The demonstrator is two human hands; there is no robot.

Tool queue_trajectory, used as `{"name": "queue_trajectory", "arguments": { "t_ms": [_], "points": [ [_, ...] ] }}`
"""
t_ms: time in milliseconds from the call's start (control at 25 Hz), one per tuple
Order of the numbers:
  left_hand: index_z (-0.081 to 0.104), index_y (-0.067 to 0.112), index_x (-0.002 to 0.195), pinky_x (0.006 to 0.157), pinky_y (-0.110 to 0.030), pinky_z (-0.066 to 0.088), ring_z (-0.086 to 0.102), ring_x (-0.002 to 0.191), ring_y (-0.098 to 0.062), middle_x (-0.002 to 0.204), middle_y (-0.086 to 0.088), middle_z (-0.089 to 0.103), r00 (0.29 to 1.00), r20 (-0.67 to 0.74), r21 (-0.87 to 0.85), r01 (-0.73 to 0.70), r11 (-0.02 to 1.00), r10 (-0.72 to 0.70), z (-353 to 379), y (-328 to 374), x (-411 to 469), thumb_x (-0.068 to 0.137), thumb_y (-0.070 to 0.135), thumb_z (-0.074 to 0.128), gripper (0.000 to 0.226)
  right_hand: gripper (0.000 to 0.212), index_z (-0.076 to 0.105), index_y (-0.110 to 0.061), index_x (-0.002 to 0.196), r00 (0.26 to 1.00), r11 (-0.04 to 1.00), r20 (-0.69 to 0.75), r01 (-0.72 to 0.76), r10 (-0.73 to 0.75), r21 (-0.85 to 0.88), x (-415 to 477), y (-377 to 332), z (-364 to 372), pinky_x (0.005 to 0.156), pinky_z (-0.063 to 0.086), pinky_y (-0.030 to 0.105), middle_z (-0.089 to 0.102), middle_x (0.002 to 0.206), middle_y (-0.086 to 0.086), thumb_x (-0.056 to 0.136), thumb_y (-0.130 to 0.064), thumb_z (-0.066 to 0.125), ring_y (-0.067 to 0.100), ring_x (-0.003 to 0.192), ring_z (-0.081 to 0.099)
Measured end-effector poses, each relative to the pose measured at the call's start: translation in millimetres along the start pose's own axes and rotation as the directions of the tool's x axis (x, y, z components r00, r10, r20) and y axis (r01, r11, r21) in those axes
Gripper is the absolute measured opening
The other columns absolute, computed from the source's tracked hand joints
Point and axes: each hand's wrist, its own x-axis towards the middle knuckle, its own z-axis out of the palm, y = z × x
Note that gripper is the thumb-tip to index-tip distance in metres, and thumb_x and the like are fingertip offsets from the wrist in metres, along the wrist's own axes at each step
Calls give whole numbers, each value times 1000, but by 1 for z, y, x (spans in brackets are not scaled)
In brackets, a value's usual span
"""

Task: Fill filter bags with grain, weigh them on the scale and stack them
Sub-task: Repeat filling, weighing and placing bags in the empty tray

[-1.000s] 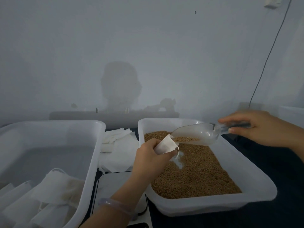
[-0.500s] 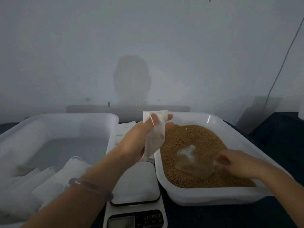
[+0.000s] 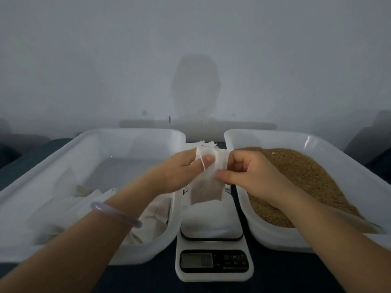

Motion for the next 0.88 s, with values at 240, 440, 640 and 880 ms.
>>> {"name": "queue_trajectory", "arguments": {
  "t_ms": [240,440,640,880],
  "points": [
    [36,18,54,98,-7,19,58,79,-25,57,2,43,990,85,553,48,832,-114,11,-20,5,91,45,52,48,30,57,-13,68,989,809,144,59,32,-584,1,20,6,49,37,15,59,63,-4,74,-35,76,6,53,51],
    [69,20,79,109,-29,15,58,82,-14,82,3,68,993,92,654,1,756,-80,15,-20,9,81,40,68,20,33,46,-24,60,970,706,235,125,60,-697,5,16,10,54,24,22,48,58,-9,75,-37,72,6,56,45],
    [54,26,68,99,-34,28,47,69,-5,72,10,59,989,69,706,45,707,-132,19,-16,13,83,34,63,18,22,54,-27,64,956,551,264,153,127,-820,20,17,24,78,24,35,53,59,-9,82,-39,56,4,65,48],
    [46,35,55,109,-39,20,42,60,-5,58,14,47,967,124,725,66,685,-225,21,-12,22,76,36,74,35,17,62,-30,65,962,524,229,120,148,-843,24,23,28,87,23,39,53,60,-10,77,-41,66,5,72,48]
  ]
}}
